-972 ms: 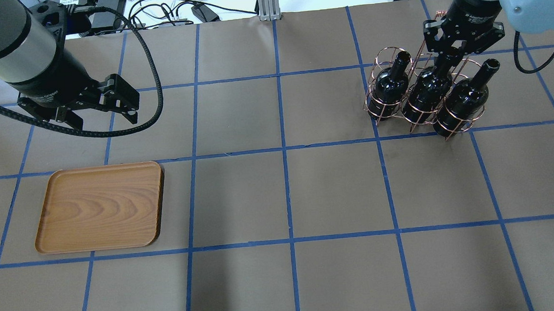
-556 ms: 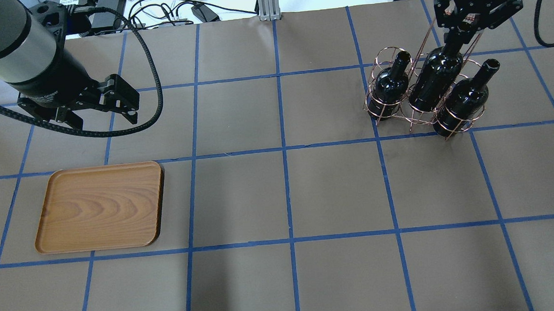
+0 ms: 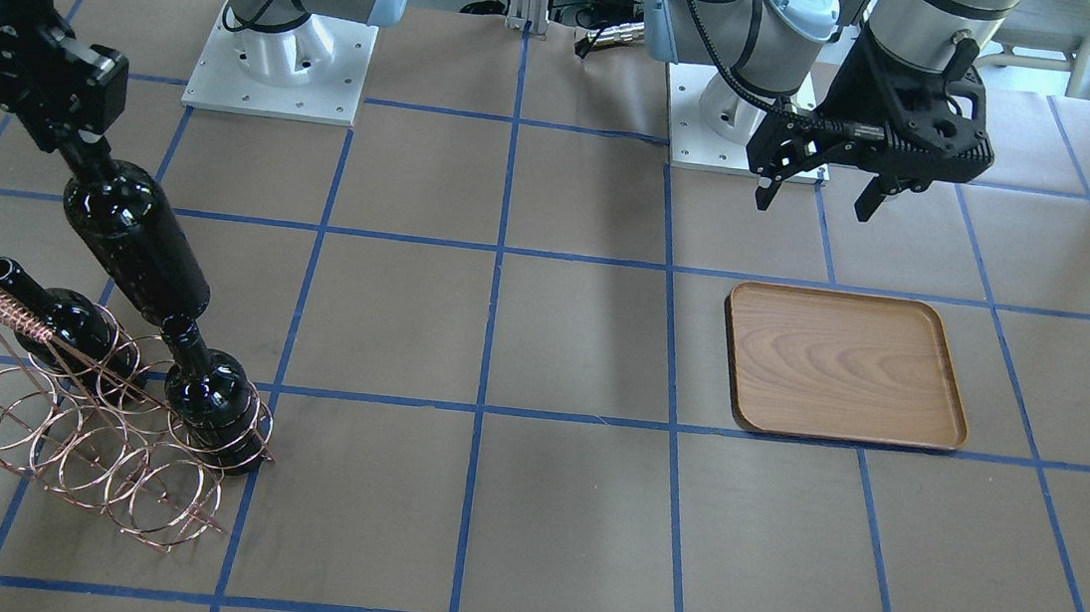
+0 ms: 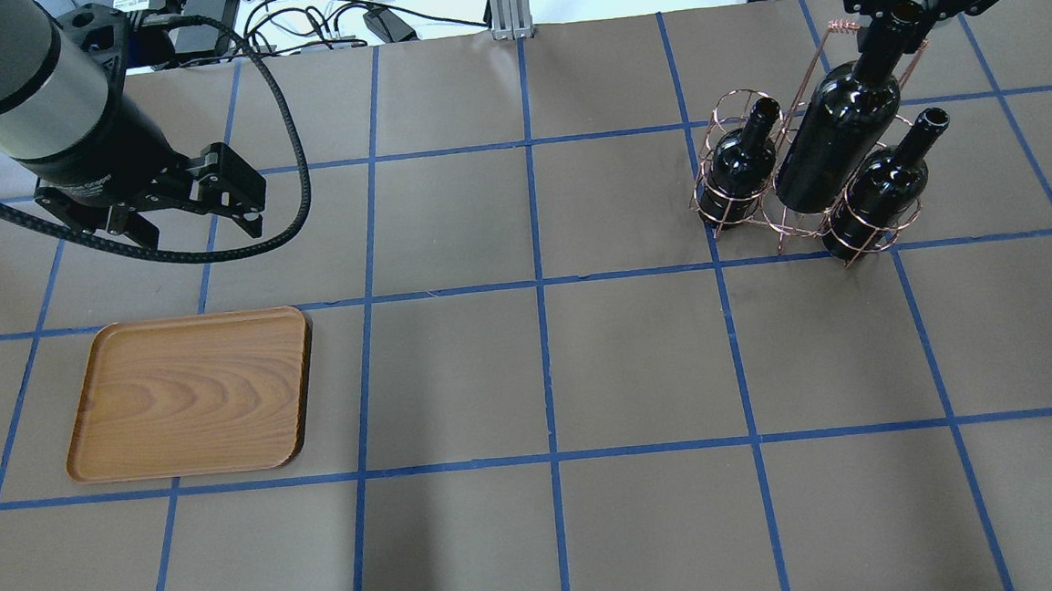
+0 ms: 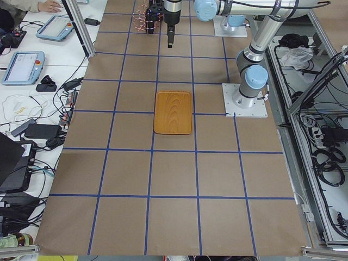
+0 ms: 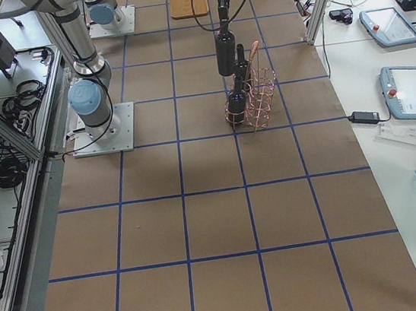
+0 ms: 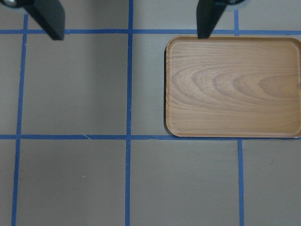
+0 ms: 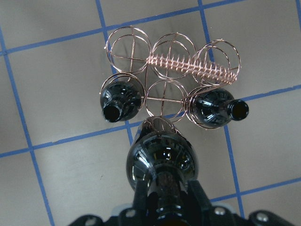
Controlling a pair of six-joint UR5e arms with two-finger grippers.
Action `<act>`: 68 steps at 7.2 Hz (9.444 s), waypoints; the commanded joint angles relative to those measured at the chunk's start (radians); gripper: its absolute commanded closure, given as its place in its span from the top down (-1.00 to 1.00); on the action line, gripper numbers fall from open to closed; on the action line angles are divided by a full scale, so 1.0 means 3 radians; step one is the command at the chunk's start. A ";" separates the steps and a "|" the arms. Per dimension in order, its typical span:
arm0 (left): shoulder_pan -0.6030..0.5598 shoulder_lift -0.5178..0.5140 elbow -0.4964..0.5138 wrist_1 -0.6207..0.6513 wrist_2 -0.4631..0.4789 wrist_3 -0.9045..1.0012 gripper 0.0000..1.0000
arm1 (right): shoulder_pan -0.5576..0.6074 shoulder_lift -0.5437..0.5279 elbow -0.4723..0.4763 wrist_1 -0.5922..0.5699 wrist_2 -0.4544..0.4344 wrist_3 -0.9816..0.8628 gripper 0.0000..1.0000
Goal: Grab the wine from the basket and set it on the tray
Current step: 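Lift the dark wine bottle up out of the copper rack, then carry the bottle with the right arm toward the tray and lower it, then stand the bottle upright beside the tray, release, and withdraw the right gripper, then reach the left gripper down to the standing bottle's neck and grasp, then lift the bottle with the left gripper and move it over the tray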
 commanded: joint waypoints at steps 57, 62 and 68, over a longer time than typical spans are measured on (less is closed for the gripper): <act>-0.1014 -0.0735 -0.0230 0.0334 -0.0080 -0.0082 -0.35 | 0.0652 0.0111 0.0344 -0.0500 0.0107 0.0390 1.00; -0.0902 -0.0654 0.0085 -0.0098 0.0261 -0.0062 -1.00 | 0.0631 0.0111 0.0349 -0.0495 -0.0071 0.0010 1.00; 0.0625 -0.0571 0.0210 -0.0203 0.0405 0.1245 -1.00 | 0.0376 0.0081 0.0354 -0.0449 -0.0118 -0.0437 1.00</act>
